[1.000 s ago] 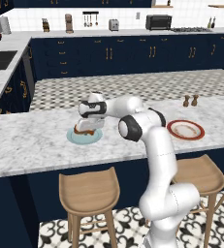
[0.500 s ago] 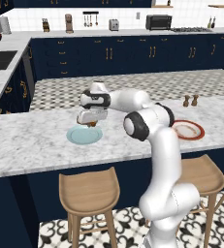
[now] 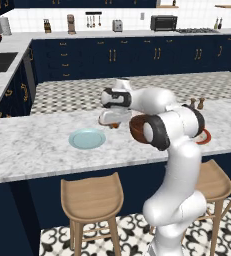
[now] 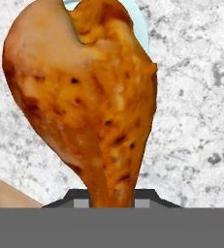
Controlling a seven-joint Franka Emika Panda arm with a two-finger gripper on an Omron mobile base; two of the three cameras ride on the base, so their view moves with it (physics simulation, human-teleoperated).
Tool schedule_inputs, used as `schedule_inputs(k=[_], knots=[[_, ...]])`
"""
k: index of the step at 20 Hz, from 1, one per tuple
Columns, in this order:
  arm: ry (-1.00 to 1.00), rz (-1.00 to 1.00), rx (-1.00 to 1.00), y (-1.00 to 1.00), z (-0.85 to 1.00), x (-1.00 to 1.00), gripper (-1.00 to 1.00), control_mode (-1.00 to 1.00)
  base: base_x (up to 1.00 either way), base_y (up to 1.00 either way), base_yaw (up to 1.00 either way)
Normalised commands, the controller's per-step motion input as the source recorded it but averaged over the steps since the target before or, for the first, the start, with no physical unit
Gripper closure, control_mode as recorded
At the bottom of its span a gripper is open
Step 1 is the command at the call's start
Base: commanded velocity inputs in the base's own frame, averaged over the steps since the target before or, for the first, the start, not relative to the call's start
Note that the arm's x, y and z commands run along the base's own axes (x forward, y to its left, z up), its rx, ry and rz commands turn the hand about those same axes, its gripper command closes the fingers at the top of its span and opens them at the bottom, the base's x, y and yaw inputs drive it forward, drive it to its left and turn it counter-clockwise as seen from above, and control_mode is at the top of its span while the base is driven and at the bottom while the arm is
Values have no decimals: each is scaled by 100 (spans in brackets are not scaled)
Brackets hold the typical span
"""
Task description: Pick the chicken drumstick and onion from their plates and place them in the bowl. Then put the bowl in the fridge.
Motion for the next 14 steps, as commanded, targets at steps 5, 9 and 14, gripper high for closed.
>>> schedule_inputs(k=[5, 9, 14], knots=[[-3, -22, -18, -20, 2, -22, 100, -100, 0, 0, 0], [0, -22, -9, -38, 54, -2, 100, -100, 0, 0, 0], [5, -19, 0, -89, 28, 7, 100, -100, 0, 0, 0]])
